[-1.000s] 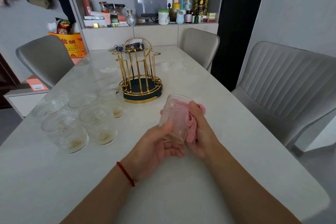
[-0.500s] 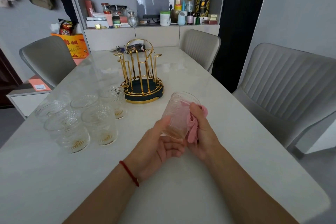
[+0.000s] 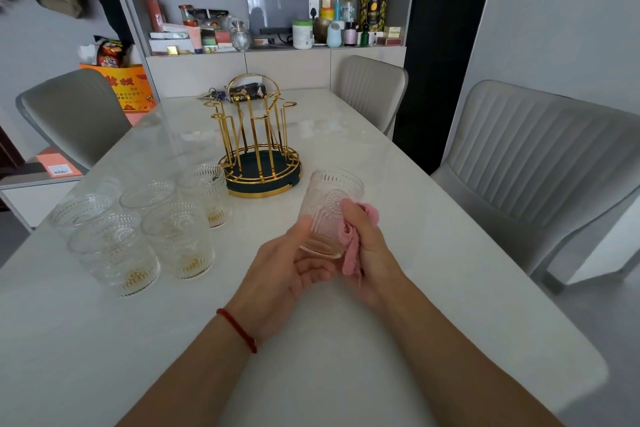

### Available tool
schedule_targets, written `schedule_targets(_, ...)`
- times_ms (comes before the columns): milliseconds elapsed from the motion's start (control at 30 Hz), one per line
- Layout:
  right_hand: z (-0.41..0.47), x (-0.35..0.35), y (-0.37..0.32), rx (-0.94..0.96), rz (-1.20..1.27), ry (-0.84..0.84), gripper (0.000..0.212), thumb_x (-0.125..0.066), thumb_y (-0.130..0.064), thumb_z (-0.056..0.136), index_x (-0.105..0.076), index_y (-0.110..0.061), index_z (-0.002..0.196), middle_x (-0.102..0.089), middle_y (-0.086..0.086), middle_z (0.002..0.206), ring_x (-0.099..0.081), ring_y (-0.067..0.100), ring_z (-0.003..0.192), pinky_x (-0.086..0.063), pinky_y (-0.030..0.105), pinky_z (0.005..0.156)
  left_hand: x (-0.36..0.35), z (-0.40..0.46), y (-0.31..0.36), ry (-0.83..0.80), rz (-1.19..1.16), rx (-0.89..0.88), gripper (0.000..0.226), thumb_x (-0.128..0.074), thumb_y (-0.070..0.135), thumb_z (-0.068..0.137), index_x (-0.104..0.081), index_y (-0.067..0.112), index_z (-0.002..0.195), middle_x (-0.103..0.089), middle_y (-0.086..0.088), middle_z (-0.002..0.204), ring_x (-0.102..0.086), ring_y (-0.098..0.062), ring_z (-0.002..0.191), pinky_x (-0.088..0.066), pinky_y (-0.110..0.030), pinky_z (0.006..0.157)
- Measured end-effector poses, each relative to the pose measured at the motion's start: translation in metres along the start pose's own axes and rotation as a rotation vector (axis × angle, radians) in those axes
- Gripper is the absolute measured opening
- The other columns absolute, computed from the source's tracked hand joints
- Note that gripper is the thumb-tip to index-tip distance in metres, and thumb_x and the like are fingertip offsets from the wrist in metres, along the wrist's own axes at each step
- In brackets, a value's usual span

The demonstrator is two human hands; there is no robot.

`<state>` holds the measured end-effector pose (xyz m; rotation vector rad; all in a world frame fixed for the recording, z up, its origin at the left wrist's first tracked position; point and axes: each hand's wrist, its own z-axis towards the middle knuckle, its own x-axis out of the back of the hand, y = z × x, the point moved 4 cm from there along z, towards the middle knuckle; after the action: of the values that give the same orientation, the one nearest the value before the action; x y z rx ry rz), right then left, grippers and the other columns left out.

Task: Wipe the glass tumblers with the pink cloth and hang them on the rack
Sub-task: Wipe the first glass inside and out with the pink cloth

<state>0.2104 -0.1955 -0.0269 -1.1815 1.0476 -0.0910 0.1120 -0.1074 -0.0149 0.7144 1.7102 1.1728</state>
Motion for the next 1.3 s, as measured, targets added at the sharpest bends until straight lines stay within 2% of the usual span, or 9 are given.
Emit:
schedule_targets(133, -0.002, -0.002, 0.001, -0.034, 0.075, -0.042, 0.103, -0.095, -0.051, 0.06, -0.057, 0.002, 0.14, -0.069, 0.027, 0.129, -0.073, 0.035, 0.108, -0.063, 0.043, 0.088, -0.005, -0.002, -0.002, -0.123, -0.244, 0.128, 0.056, -0.06, 0.044, 0.093, -0.067, 0.0, 0.126, -0.074, -0.024, 0.108, -0.074, -0.023, 0.08, -0.063, -0.029, 0.068)
schedule_targets(367, 0.006, 0.006, -0.007, 0.075, -0.08, 0.102, 0.07, -0.07, -0.055, 0.087, -0.058, -0.009, 0.138, -0.071, 0.017, 0.132, -0.068, 0.035, 0.123, -0.048, 0.06, 0.111, 0.004, -0.001, -0.002, -0.107, -0.293, 0.063, 0.053, -0.059, 0.04, 0.092, -0.066, -0.002, 0.124, -0.071, -0.029, 0.112, -0.074, -0.03, 0.095, -0.064, -0.036, 0.082)
schedule_targets(567, -0.001, -0.006, -0.003, 0.021, 0.011, 0.056, 0.067, -0.056, -0.063, 0.09, -0.063, -0.013, 0.135, -0.072, 0.02, 0.126, -0.072, 0.035, 0.114, -0.057, 0.051, 0.099, 0.003, 0.004, -0.005, -0.049, 0.003, -0.079, 0.055, -0.064, 0.038, 0.094, -0.067, -0.009, 0.122, -0.073, -0.029, 0.113, -0.073, -0.036, 0.106, -0.06, -0.042, 0.093)
schedule_targets(700, -0.004, -0.013, -0.002, 0.206, -0.295, 0.198, 0.046, -0.061, -0.057, 0.096, -0.071, -0.018, 0.073, -0.064, 0.028, 0.072, -0.062, 0.05, 0.075, -0.057, 0.064, 0.094, 0.003, 0.004, -0.002, 0.18, 0.502, -0.343, 0.04, -0.075, 0.04, 0.094, -0.064, 0.011, 0.12, -0.077, -0.004, 0.106, -0.075, -0.014, 0.097, -0.062, -0.028, 0.084)
schedule_targets(800, -0.007, -0.014, -0.002, 0.243, -0.384, 0.267, 0.051, -0.067, -0.06, 0.087, -0.065, -0.011, 0.075, -0.055, 0.023, 0.059, -0.056, 0.043, 0.055, -0.059, 0.061, 0.084, 0.0, 0.0, 0.0, 0.285, 0.699, -0.431, 0.033, -0.074, 0.034, 0.094, -0.062, 0.013, 0.116, -0.074, -0.002, 0.097, -0.074, -0.011, 0.088, -0.059, -0.019, 0.072)
schedule_targets(900, -0.006, -0.012, -0.008, 0.178, -0.228, 0.176, 0.05, -0.074, -0.054, 0.087, -0.071, -0.006, 0.1, -0.07, 0.035, 0.104, -0.07, 0.052, 0.097, -0.053, 0.069, 0.098, -0.001, 0.0, -0.001, 0.127, 0.384, -0.308, 0.049, -0.073, 0.043, 0.092, -0.066, -0.001, 0.111, -0.076, -0.018, 0.096, -0.076, -0.026, 0.082, -0.062, -0.033, 0.074)
schedule_targets(1000, -0.002, -0.008, -0.005, 0.026, -0.031, 0.088, 0.091, -0.08, -0.065, 0.073, -0.058, -0.008, 0.14, -0.06, 0.032, 0.138, -0.067, 0.041, 0.115, -0.059, 0.055, 0.094, -0.004, -0.003, -0.002, -0.061, 0.067, -0.071, 0.057, -0.065, 0.044, 0.097, -0.068, -0.009, 0.116, -0.074, -0.026, 0.099, -0.071, -0.029, 0.081, -0.06, -0.035, 0.075)
schedule_targets(1133, -0.002, -0.007, -0.009, -0.007, 0.059, 0.089, 0.088, -0.067, -0.068, 0.079, -0.057, -0.008, 0.143, -0.065, 0.024, 0.136, -0.068, 0.035, 0.118, -0.062, 0.045, 0.089, -0.008, -0.011, -0.004, -0.199, -0.228, 0.193, 0.059, -0.054, 0.044, 0.098, -0.068, -0.007, 0.123, -0.069, -0.034, 0.11, -0.071, -0.031, 0.084, -0.062, -0.034, 0.073)
schedule_targets(1300, -0.004, -0.004, -0.006, -0.001, 0.03, 0.051, 0.088, -0.068, -0.072, 0.076, -0.061, -0.012, 0.14, -0.07, 0.02, 0.131, -0.07, 0.034, 0.118, -0.058, 0.048, 0.097, -0.006, -0.01, -0.002, -0.258, -0.281, 0.213, 0.056, -0.053, 0.04, 0.1, -0.064, -0.004, 0.133, -0.067, -0.033, 0.121, -0.071, -0.035, 0.098, -0.063, -0.039, 0.08)
